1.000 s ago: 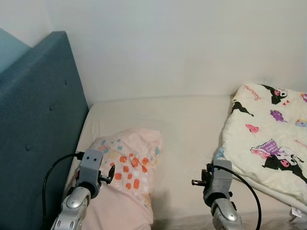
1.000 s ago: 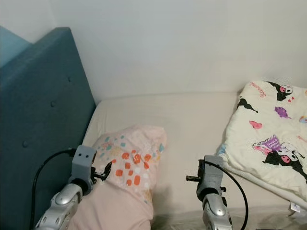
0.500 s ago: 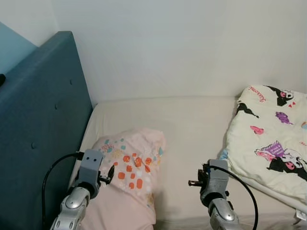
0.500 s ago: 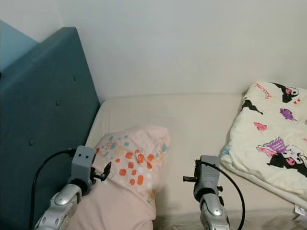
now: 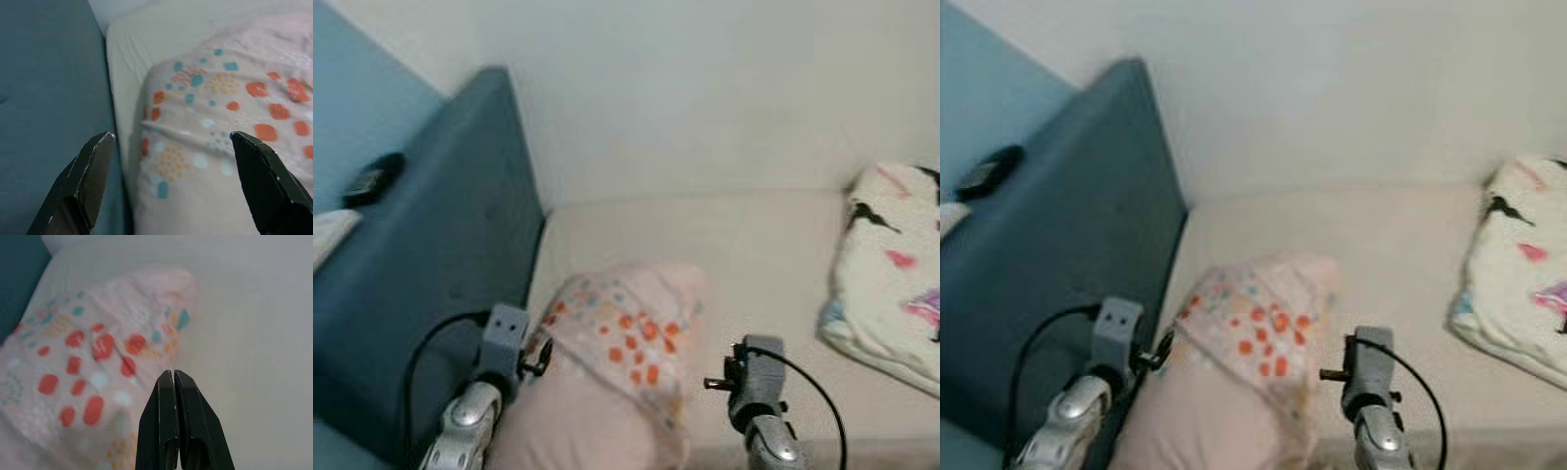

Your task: Clean up the room

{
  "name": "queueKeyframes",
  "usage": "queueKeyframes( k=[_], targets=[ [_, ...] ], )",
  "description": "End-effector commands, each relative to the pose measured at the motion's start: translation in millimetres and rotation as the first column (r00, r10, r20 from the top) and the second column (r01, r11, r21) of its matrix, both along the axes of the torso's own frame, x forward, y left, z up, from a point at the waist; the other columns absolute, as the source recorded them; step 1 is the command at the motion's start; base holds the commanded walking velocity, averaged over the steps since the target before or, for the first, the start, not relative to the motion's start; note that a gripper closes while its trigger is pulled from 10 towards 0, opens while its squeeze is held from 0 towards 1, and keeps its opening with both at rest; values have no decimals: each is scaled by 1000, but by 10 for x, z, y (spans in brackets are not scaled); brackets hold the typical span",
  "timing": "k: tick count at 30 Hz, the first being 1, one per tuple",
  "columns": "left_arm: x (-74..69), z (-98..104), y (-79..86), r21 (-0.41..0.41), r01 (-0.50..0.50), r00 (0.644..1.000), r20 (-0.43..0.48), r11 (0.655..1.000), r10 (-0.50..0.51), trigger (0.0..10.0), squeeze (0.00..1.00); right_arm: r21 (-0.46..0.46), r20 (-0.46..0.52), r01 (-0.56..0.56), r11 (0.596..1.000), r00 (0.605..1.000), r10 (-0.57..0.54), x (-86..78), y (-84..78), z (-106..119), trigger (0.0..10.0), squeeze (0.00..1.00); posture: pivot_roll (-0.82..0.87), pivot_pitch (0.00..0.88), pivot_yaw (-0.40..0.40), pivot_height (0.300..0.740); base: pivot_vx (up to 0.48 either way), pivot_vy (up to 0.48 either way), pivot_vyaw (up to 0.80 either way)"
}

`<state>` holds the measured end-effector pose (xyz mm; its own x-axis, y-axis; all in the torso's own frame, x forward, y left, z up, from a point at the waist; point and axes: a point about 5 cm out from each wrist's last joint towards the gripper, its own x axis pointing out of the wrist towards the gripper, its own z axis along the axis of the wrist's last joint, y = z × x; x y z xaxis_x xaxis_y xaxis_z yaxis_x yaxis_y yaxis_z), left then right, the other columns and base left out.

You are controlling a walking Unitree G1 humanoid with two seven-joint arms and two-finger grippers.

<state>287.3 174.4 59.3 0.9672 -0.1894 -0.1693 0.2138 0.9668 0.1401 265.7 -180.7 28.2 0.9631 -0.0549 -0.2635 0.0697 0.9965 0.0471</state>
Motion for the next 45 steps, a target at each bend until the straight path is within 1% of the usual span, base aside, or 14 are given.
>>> queueKeyframes(
  k=[1, 4, 5, 7, 17, 21, 23, 25, 29, 32, 37, 45],
  targets=[
    [-52, -59, -11, 13, 17, 1000, -22, 1000, -16, 10000, 0, 22, -24, 7, 1000, 1000, -6, -59, 28, -66, 10000, 0, -63, 79, 17, 740, 0, -480, 0],
    [-59, -59, -24, 10, 21, 1000, -20, 1000, -21, 10000, 0, 22, -24, 8, 1000, 1000, -7, -63, 29, -69, 10000, 0, -63, 79, 17, 740, 0, -480, 0],
    [-65, -63, -33, -14, 17, 1000, -24, 1000, -17, 10000, 0, 22, -25, 9, 1000, 1000, -8, -65, 29, -71, 10000, 0, -62, 80, 17, 740, 0, 0, 0],
    [-80, -66, -49, -22, 20, 999, -25, 1000, -20, 10000, 0, 23, -26, 10, 1000, 1000, -10, -68, 26, -71, 10000, 0, -64, 82, 16, 740, 0, 0, 0],
    [-96, -72, -59, -16, 29, 999, -29, 999, -29, 10000, 0, 21, -28, 14, 1000, 1000, -14, -83, 3, -76, 10000, 0, -61, 87, 15, 740, 0, 0, 0],
    [-97, -80, -61, 5, 43, 998, -35, 999, -43, 10000, 0, 21, -29, 19, 1000, 999, -19, -88, -7, -78, 10000, 0, -64, 89, 20, 740, 0, 0, 0],
    [-98, -82, -62, 3, 45, 998, -37, 999, -45, 10000, 0, 21, -29, 20, 1000, 999, -20, -88, -9, -78, 10000, 0, -64, 88, 21, 740, 0, 0, 0],
    [-97, -97, -52, -21, 37, 998, -54, 999, -38, 10000, 0, 24, -32, 24, 999, 999, -23, -83, -23, -79, 10000, 0, -64, 88, 21, 740, 0, 0, 0],
    [-92, -94, -48, -24, 35, 998, -54, 999, -36, 10000, 0, 23, -32, 25, 999, 999, -25, -73, -35, -74, 10000, 0, -66, 89, 21, 740, 0, 0, 0],
    [-103, -82, -24, -47, 34, 998, -54, 998, -36, 10000, 0, 27, -16, 30, 999, 999, -30, -29, -78, -30, 10000, 0, -65, 90, 20, 740, 0, 0, 0],
    [-102, -73, -30, -46, 36, 998, -42, 998, -38, 10000, 0, 30, -6, 30, 999, 1000, -30, 0, -91, -1, 10000, 0, -65, 89, 14, 740, 0, 0, 0],
    [-119, -84, -54, -41, 44, 998, -46, 998, -46, 10000, 0, 40, -11, 26, 999, 1000, -26, -12, -67, -16, 10000, 0, -63, 89, 13, 740, 0, 0, 0]
  ],
)
